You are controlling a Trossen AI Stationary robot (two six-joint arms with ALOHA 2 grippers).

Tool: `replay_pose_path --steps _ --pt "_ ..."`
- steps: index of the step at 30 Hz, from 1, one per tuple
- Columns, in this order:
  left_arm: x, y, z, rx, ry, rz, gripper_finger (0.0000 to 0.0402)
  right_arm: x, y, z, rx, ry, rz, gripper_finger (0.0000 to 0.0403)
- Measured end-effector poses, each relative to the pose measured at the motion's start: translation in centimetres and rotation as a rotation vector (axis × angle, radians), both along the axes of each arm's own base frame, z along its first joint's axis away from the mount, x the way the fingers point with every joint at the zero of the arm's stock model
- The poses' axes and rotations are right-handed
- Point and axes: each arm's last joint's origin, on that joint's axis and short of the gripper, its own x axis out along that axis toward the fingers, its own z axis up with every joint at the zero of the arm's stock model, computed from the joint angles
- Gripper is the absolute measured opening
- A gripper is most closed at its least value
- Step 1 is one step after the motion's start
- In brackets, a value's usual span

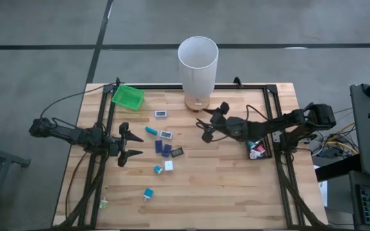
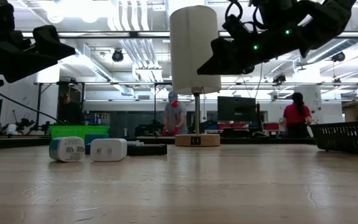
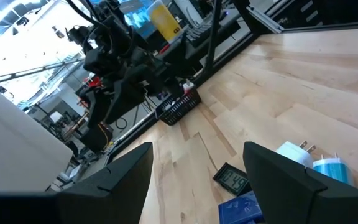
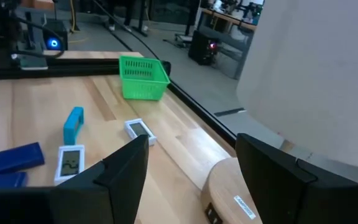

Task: Pick & Place Office items
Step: Put the top blue charger adapter into the black bin

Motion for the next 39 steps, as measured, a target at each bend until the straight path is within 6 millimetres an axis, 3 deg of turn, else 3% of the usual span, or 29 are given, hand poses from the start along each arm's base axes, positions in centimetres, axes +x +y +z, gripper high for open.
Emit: replay_pose_path --steps 39 --pt "0.01 0.0 -0.01 0.0 0.001 0.0 0.0257 0.15 0.03 0.2 0.002 -0.004 0.005 0.0246"
